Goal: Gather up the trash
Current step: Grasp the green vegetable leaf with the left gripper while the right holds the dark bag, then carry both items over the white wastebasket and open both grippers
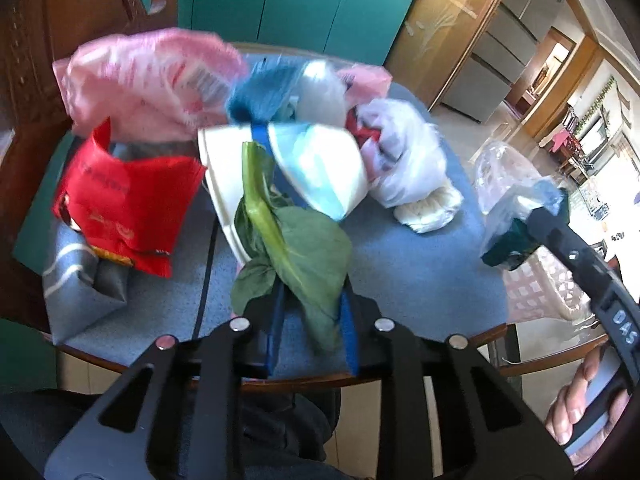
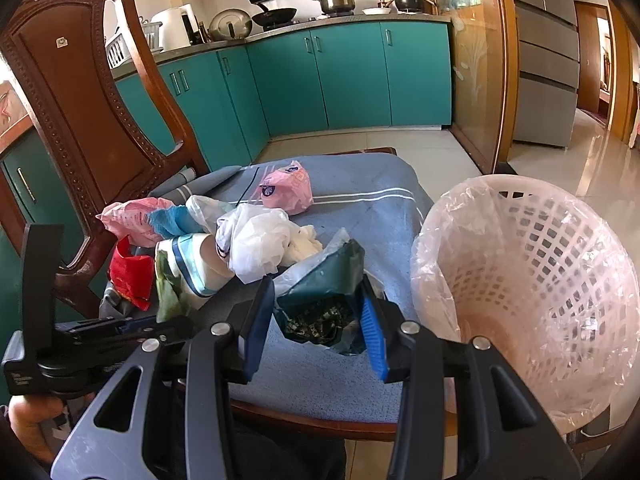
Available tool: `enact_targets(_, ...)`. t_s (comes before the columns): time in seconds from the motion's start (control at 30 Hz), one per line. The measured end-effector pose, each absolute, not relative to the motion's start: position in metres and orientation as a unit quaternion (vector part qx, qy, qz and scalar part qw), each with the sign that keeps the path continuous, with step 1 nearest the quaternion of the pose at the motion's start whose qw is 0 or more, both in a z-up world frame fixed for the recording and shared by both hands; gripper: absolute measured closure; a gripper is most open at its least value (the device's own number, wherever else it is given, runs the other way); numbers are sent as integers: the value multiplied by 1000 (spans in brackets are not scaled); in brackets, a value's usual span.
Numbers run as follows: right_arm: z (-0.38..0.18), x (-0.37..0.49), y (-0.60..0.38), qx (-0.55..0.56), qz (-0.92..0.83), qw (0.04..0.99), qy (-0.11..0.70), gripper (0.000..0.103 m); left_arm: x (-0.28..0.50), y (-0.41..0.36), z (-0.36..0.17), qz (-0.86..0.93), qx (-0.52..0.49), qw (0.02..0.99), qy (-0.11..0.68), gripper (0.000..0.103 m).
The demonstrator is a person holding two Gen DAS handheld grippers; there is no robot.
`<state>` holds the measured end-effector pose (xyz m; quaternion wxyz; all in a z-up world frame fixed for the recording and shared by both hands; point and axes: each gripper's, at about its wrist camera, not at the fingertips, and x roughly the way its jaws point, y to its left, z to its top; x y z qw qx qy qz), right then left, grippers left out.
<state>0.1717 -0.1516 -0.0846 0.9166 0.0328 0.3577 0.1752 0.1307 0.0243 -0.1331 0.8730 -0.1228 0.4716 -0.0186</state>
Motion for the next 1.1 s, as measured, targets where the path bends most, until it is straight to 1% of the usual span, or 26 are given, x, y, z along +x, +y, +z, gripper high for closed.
enact_targets(0.2,-84,174,-153,36,175,916,359,61,107,33,-109,-3,-131,891,434,77)
enact_targets(0.37,-85,175,-152,38,176,915,361,61,100,41,-100,9,-133,900,414,77)
enact_targets(0.57,-88,174,-150,36,177,914,364,61,104,40,-97,10,-127,907,401,78)
enact_targets(0.6,-89,175,-149,35,177,913,365,61,103,41,-98,9,-129,907,401,80)
enact_targets(0.77,-94,175,-146,36,176,911,370,61,99,45,-100,3,-143,908,394,81)
enact_targets(1.1,-87,179,-145,34,177,917,357,61,92,62,-85,-10,-180,914,363,82)
